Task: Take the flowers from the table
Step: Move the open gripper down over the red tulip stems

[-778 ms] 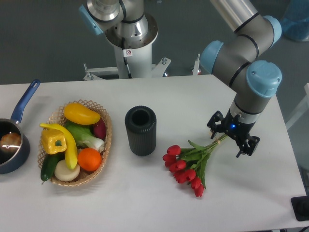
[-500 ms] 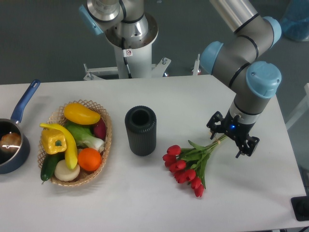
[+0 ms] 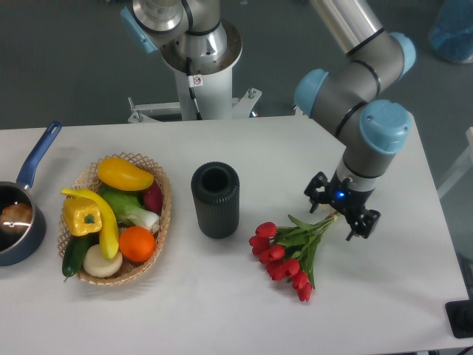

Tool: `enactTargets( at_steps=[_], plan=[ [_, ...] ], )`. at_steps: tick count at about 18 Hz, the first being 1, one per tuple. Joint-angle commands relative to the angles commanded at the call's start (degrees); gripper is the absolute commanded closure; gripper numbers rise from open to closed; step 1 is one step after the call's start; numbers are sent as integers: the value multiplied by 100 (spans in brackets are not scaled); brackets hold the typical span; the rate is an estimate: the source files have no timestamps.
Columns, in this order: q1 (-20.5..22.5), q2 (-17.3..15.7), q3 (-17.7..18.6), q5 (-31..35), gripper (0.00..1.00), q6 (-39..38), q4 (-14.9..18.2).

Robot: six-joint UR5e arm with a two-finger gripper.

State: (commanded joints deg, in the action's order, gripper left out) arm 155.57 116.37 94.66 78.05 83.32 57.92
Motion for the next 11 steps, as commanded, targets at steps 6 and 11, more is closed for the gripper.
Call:
enactTargets(
  at_steps=[6, 11],
  plan=[
    [0, 70, 194, -9, 0, 53, -17],
    [0, 298, 80, -18, 0, 62, -122]
  ],
)
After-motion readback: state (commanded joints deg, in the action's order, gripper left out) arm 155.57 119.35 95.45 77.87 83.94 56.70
